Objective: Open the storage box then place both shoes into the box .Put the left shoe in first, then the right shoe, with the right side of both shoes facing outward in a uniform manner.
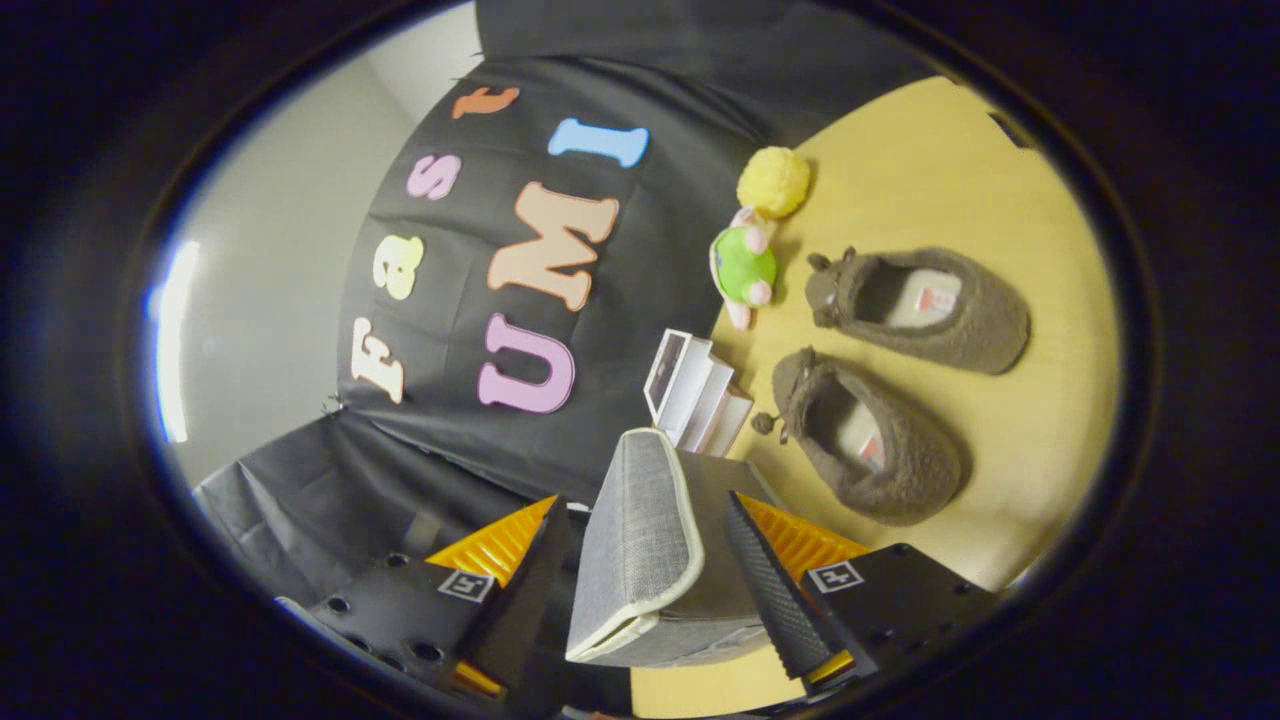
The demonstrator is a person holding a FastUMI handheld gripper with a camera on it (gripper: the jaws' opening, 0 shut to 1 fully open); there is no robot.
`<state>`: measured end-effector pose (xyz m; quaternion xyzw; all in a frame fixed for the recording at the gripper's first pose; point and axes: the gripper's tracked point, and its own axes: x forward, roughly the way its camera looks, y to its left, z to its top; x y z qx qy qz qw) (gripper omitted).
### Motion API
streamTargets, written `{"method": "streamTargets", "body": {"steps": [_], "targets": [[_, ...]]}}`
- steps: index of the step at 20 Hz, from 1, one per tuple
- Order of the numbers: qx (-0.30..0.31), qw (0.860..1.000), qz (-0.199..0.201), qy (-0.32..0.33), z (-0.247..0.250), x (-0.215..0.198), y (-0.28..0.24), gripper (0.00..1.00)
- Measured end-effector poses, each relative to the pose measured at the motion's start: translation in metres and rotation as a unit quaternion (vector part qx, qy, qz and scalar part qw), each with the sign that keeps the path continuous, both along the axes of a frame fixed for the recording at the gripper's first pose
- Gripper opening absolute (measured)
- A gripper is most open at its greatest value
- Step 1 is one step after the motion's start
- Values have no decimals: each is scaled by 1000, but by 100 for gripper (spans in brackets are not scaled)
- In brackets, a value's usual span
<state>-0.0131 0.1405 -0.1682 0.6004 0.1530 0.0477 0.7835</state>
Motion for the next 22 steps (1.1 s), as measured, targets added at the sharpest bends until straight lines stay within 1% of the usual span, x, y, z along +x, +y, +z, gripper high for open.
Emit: {"method": "streamTargets", "body": {"steps": [4,8,10,12,13,14,17,18,19,22], "targets": [[60,998,8,14,-13,3,19,97],[101,995,7,17,-17,5,29,82],[111,994,7,6,-11,9,31,82],[100,995,11,2,-7,11,32,83],[95,995,12,-2,-4,12,30,73],[96,995,11,-12,0,22,32,63],[83,996,17,-19,11,15,24,34],[89,995,13,-49,24,25,25,24],[79,996,14,-45,30,27,27,14],[32,997,42,-52,43,19,31,14]]}}
